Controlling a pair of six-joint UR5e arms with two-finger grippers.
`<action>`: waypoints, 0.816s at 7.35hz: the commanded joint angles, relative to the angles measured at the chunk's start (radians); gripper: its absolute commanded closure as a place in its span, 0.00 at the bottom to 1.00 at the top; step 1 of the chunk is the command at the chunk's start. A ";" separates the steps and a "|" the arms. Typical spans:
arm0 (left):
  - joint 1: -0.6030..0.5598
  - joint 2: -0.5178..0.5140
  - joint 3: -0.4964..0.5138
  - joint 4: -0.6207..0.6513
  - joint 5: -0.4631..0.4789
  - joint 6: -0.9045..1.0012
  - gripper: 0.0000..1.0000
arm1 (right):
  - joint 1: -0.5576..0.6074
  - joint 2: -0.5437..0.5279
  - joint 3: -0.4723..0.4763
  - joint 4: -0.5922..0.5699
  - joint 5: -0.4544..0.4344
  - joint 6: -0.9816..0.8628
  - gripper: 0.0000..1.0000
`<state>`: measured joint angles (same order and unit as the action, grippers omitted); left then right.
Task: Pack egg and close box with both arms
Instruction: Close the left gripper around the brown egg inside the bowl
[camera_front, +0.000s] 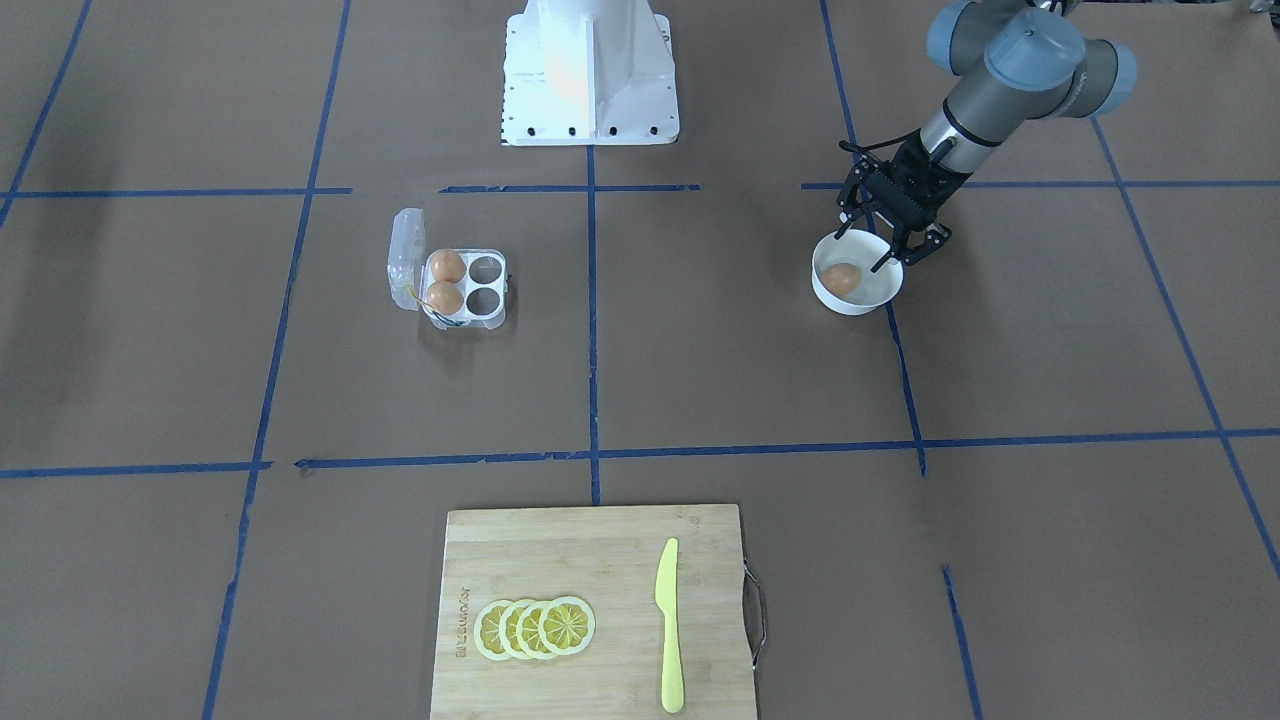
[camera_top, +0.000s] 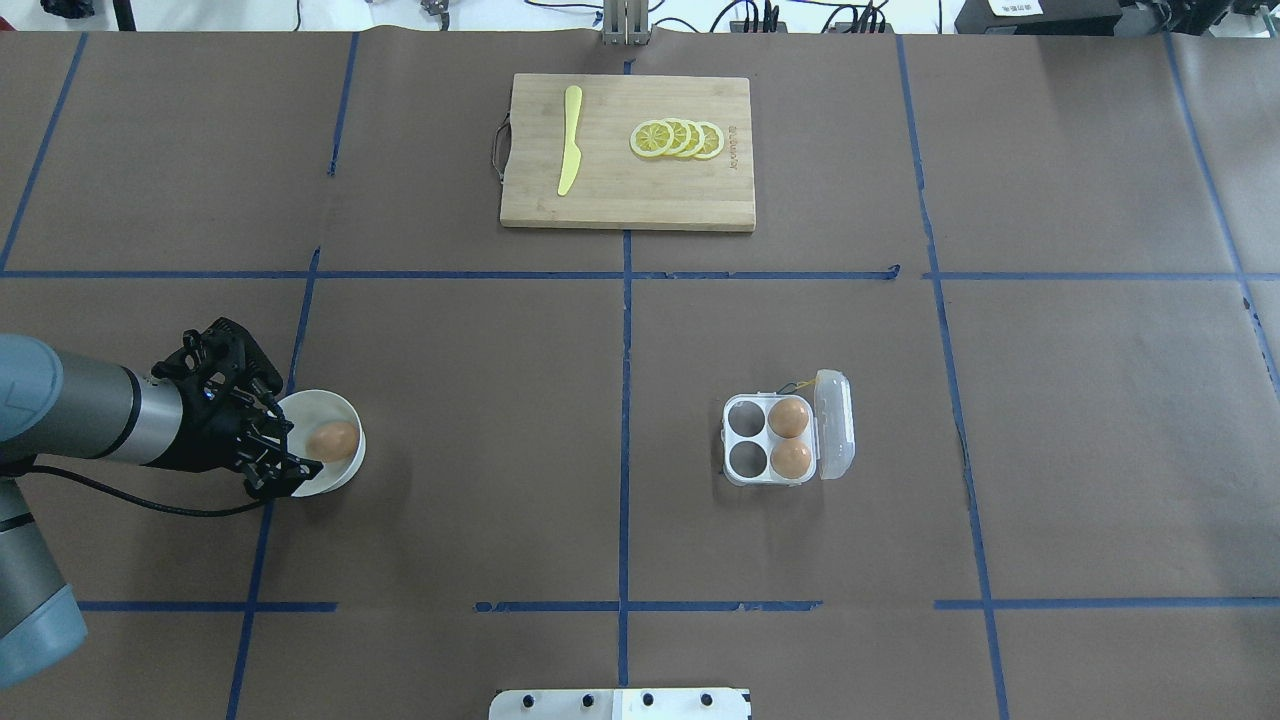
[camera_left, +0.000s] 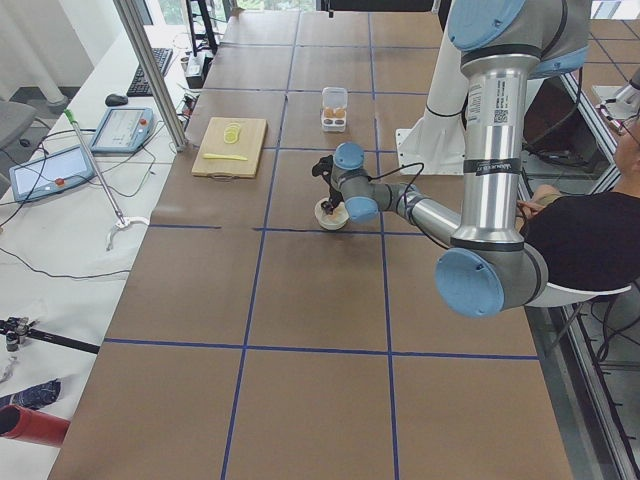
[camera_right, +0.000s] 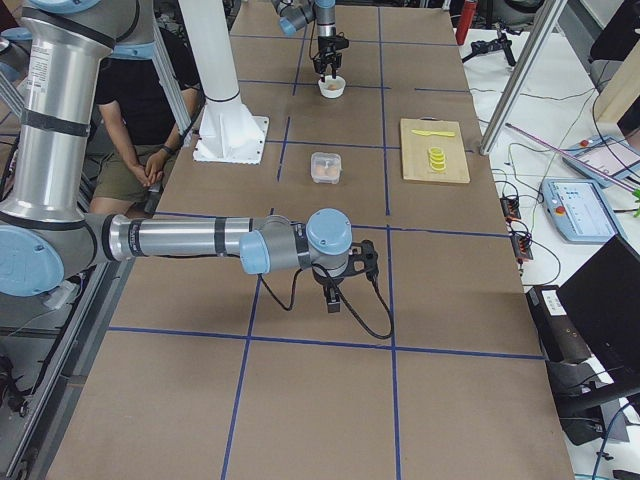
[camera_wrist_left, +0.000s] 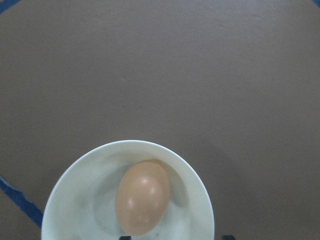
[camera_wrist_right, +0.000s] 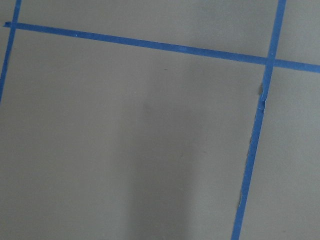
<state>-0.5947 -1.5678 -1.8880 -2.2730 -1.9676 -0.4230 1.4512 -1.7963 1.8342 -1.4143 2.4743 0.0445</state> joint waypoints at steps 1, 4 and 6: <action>0.003 -0.046 0.032 0.001 0.021 0.010 0.32 | 0.000 0.000 -0.001 0.000 0.000 0.000 0.00; 0.003 -0.046 0.043 0.001 0.021 0.010 0.33 | 0.000 0.000 -0.001 0.000 0.002 0.000 0.00; 0.006 -0.055 0.062 0.001 0.021 0.010 0.33 | 0.000 0.000 -0.001 0.000 0.003 0.000 0.00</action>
<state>-0.5906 -1.6163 -1.8409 -2.2719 -1.9466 -0.4127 1.4512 -1.7963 1.8331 -1.4143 2.4761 0.0451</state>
